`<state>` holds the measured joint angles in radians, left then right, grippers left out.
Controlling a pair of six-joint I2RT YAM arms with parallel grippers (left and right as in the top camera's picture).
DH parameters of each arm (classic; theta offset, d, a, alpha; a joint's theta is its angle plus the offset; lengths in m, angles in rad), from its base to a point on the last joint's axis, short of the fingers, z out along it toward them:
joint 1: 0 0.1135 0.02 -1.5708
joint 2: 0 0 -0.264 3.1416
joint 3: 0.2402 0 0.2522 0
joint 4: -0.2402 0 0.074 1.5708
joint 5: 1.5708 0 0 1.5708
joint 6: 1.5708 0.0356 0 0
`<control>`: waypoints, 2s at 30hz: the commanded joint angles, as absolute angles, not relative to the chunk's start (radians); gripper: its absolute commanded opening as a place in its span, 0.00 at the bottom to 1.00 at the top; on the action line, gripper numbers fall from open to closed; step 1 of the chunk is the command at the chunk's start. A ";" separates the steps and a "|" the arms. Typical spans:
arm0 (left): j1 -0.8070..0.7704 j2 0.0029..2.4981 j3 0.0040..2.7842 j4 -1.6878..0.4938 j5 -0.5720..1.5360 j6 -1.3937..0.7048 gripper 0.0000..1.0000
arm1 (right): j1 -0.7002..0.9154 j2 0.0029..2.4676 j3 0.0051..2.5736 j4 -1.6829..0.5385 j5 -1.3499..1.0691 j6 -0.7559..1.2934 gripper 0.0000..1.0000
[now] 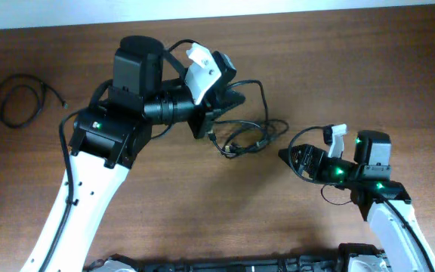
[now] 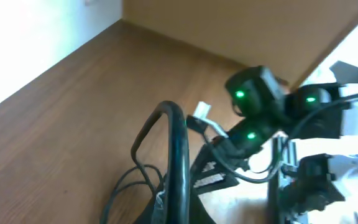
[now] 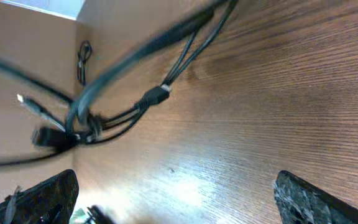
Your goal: Untangle cables
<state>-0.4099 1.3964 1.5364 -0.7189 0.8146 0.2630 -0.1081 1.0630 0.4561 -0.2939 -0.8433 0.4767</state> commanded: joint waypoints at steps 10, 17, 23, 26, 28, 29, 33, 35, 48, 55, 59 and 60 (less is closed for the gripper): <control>-0.508 1.391 1.540 -0.477 0.925 0.202 0.00 | 0.053 1.069 0.456 -0.089 -0.754 0.670 0.99; -0.237 1.345 1.540 -0.327 0.908 -0.024 0.00 | 0.122 1.076 0.456 -0.151 -0.186 0.662 0.08; 0.052 1.349 1.540 -0.439 0.756 -0.171 0.00 | 0.122 1.076 0.456 -0.251 -0.041 0.663 0.33; 0.037 1.386 1.540 -0.509 0.724 -0.167 0.00 | 0.123 1.077 0.456 -0.266 -0.056 0.663 0.60; 0.037 1.417 1.540 -0.553 0.723 -0.167 0.00 | 0.123 1.087 0.456 -0.323 -0.056 0.663 0.79; 0.037 1.421 1.540 -0.562 0.701 -0.166 0.00 | 0.123 1.092 0.456 -0.344 -0.056 0.663 0.80; 0.037 1.423 1.540 -0.616 0.561 -0.163 0.00 | 0.123 1.114 0.456 -0.363 -0.055 0.663 0.99; 0.037 1.423 1.540 -0.656 0.384 -0.163 0.00 | 0.123 1.114 0.456 -0.363 -0.055 0.663 0.99; 0.063 1.798 1.540 -0.185 -0.285 -0.164 0.00 | 0.123 1.114 0.456 -0.363 -0.055 0.663 0.99; 0.133 2.128 1.540 -0.292 -0.284 -0.525 0.00 | 0.123 1.114 0.456 -0.363 -0.055 0.663 0.99; 0.139 2.097 1.540 -0.369 -0.191 -0.559 0.99 | 0.123 1.114 0.456 -0.363 -0.055 0.663 0.99; 0.139 2.051 1.540 -0.392 -0.139 -0.526 0.99 | 0.123 1.114 0.456 -0.363 -0.055 0.663 0.99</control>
<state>0.1364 2.1281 1.5337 -0.3618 -0.2344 -0.5293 0.1207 1.1156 0.4549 -0.3641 -0.0677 0.6701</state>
